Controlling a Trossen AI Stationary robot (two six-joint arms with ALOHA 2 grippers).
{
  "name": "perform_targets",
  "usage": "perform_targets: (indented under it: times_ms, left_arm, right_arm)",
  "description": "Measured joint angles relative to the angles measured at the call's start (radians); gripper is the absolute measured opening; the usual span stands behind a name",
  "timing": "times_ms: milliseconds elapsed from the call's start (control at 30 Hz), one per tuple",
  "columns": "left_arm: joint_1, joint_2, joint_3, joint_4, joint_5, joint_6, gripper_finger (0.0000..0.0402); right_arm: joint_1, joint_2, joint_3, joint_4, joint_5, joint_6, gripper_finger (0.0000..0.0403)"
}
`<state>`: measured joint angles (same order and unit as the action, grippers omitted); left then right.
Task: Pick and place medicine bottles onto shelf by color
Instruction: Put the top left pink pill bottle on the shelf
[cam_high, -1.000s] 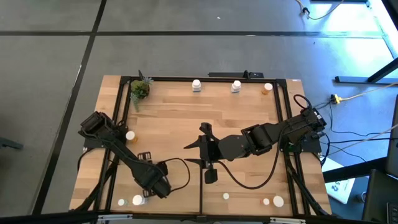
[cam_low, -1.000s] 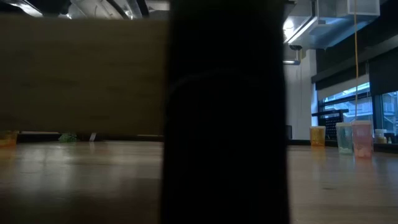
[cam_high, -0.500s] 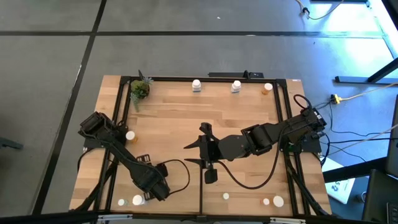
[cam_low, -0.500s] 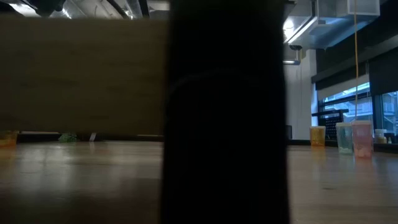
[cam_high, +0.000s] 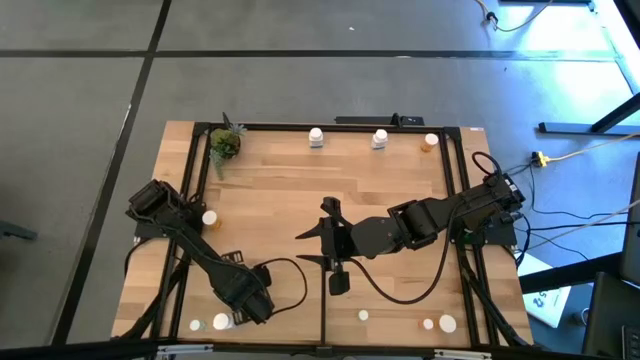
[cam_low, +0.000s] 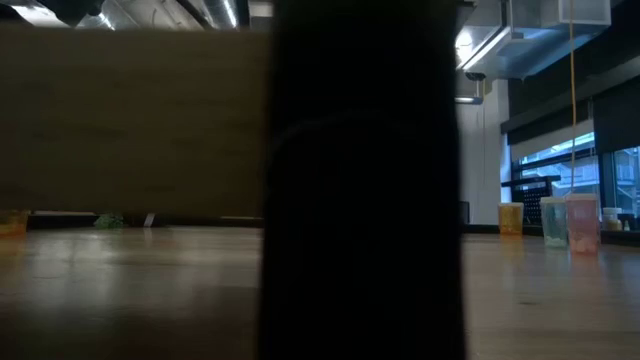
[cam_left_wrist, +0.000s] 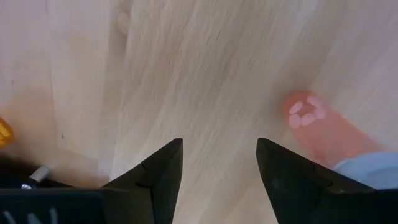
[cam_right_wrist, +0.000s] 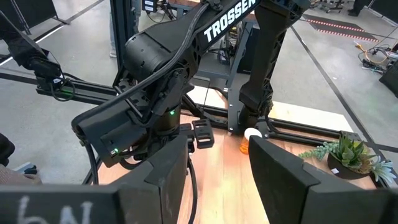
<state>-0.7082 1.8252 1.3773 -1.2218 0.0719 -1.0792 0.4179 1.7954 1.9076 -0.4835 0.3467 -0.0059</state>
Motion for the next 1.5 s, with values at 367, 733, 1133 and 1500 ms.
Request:
perform_targets:
  times_ms: [367, 733, 1133, 1500]
  left_arm:
    - [0.001, 0.000, 0.000, 0.004, -0.010, 0.034, 0.0197]
    - [0.001, 0.000, 0.000, 0.003, -0.027, 0.043, 0.0197]
    - [0.001, 0.000, 0.000, -0.004, -0.031, 0.043, 0.0197]
    - [-0.007, 0.000, 0.000, 0.038, -0.007, 0.044, 0.0197]
  right_arm:
    - [0.000, 0.000, 0.000, 0.000, 0.000, 0.001, 0.0173]
    - [0.000, 0.000, 0.000, 0.000, 0.000, 0.001, 0.0173]
    - [0.000, 0.000, 0.000, -0.017, -0.048, 0.018, 0.0173]
    - [0.000, 0.000, 0.000, -0.085, -0.349, -0.024, 0.0173]
